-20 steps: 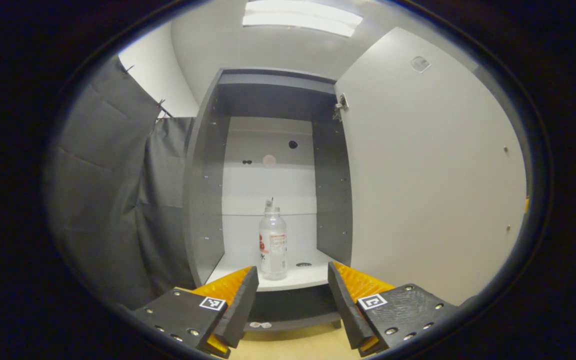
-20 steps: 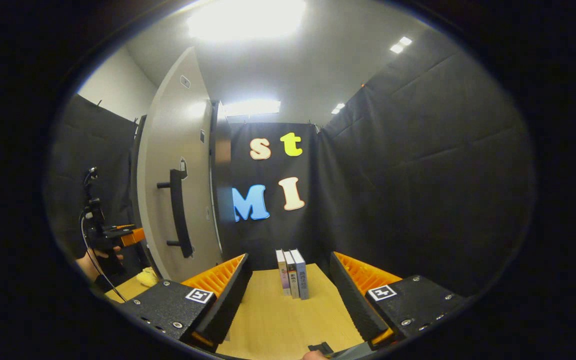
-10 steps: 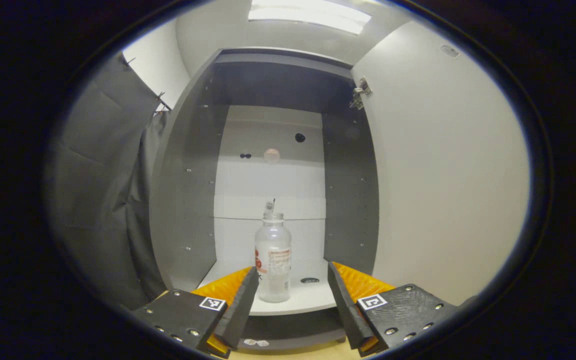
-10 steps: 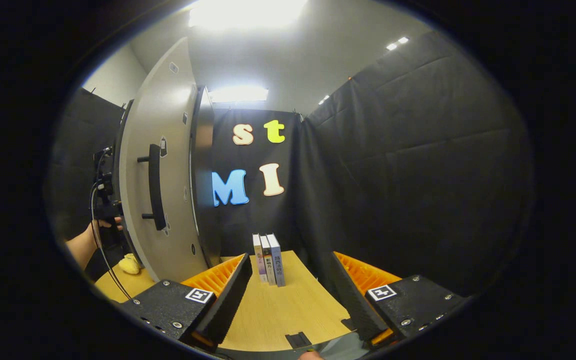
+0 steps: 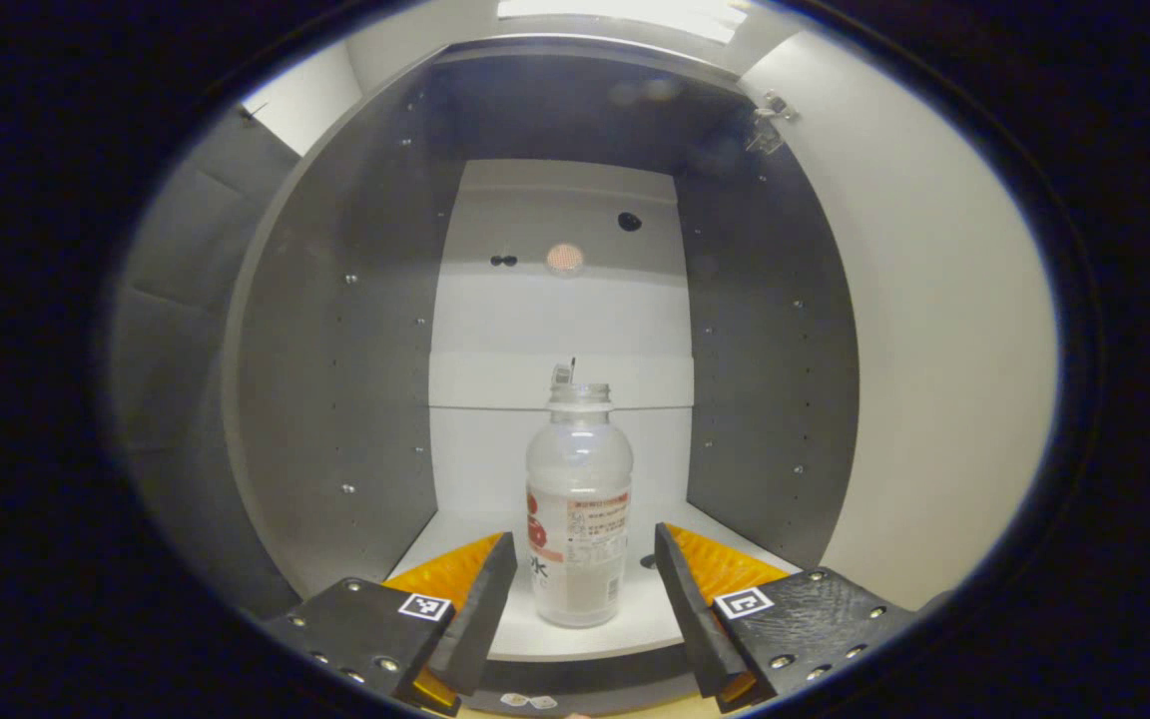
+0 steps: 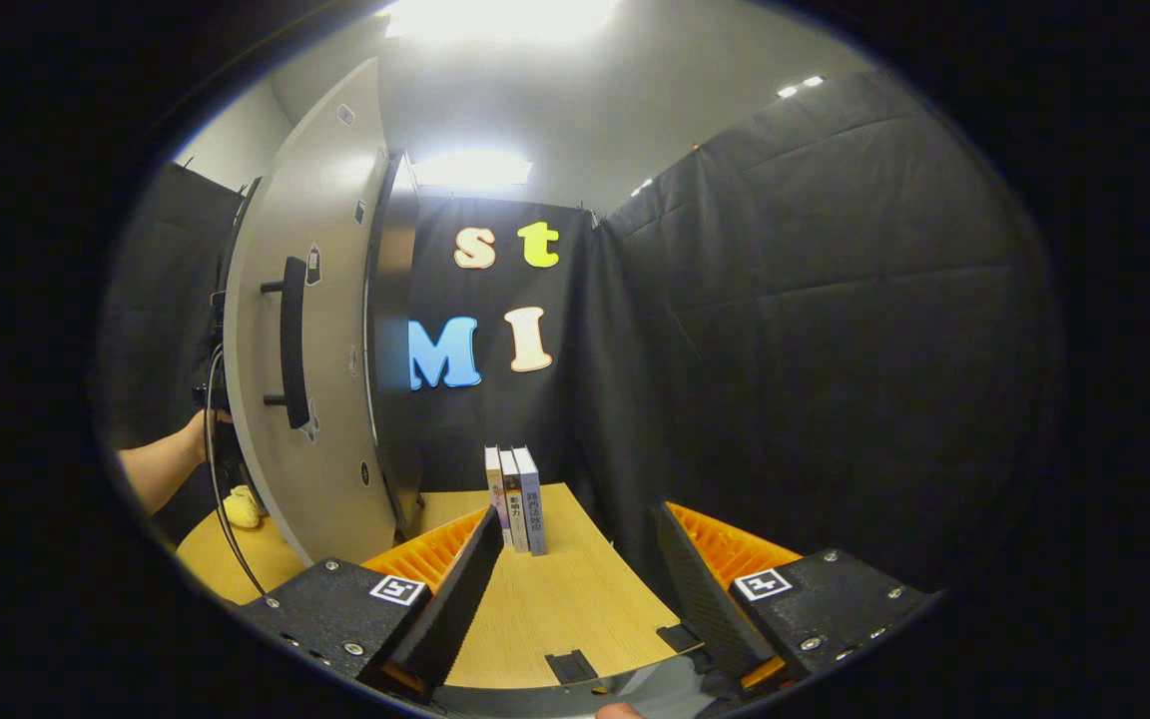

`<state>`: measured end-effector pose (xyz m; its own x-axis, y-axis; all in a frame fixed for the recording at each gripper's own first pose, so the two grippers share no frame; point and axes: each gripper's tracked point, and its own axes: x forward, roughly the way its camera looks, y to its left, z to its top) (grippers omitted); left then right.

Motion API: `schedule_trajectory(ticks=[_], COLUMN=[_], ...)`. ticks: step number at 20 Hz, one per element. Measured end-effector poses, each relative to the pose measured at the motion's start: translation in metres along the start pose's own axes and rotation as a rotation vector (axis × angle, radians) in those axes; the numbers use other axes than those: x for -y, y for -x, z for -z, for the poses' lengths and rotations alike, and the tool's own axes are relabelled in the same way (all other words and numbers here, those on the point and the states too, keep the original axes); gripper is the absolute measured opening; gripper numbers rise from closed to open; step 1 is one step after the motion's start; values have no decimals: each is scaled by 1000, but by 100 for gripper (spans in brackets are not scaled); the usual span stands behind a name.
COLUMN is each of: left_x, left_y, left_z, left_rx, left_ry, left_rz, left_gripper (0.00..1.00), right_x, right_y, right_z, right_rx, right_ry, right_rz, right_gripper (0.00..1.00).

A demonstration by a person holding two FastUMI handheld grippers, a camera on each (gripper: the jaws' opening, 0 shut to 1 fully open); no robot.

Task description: Open the cabinet door with the right hand, grasp the bottle in the cabinet with the left hand and place it on the coaster, then close the cabinet door with the right hand.

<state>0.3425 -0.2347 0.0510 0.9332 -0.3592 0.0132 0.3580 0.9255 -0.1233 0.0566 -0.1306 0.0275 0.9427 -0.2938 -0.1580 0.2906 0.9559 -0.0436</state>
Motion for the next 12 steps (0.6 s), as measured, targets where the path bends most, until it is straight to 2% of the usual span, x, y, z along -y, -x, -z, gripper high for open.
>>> schedule_trajectory(ticks=[5,11,12], left_x=[-7,-16,-17], left_y=[-26,-49,-48], left_z=[4,13,12], left_rx=[-17,-48,-47], left_ry=[-41,-30,-38], left_rz=[-32,-57,-67], left_gripper=[80,80,84], right_x=[2,1,0], right_y=[-1,-3,-5], right_z=[5,17,17], right_rx=[-23,-52,-54], right_ry=[14,23,23], right_rz=[5,-6,-9], right_gripper=[96,96,96])
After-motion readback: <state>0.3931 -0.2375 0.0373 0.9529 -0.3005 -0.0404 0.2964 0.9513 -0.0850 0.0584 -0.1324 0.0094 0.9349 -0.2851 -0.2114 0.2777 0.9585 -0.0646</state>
